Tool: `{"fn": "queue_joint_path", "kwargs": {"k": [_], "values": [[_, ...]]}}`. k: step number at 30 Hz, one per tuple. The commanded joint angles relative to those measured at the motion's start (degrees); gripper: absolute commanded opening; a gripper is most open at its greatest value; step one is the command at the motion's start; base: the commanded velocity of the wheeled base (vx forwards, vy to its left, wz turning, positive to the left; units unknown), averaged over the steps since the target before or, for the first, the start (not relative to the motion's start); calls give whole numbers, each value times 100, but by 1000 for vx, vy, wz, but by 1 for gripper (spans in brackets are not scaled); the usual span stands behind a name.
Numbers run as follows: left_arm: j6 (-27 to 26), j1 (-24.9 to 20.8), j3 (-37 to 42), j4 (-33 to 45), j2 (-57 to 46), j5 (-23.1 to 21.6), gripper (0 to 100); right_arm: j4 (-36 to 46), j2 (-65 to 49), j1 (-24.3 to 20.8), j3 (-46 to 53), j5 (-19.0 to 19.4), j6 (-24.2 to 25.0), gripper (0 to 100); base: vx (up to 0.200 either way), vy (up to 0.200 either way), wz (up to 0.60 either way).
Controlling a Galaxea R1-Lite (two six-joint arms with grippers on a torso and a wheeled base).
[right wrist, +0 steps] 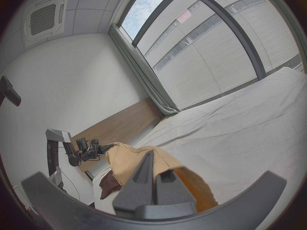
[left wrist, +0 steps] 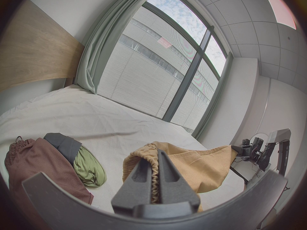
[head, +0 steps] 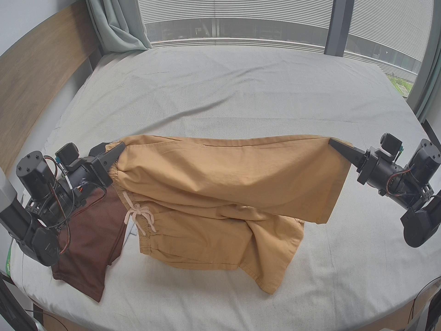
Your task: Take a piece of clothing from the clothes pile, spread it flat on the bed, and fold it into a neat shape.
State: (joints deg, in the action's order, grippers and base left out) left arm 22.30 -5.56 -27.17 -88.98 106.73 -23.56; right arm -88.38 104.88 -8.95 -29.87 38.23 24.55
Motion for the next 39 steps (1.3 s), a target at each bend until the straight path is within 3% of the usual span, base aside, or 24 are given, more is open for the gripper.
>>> {"fn": "queue_joint_path", "kwargs": {"k": [1,39], "values": [[3,11,1,-14,6,1,0,-4,7,51,-19,0,-3,0,0,0,0],[12,187,-148,-14,67,10,0,-4,156,244,-37,0,-3,0,0,0,0]]}}
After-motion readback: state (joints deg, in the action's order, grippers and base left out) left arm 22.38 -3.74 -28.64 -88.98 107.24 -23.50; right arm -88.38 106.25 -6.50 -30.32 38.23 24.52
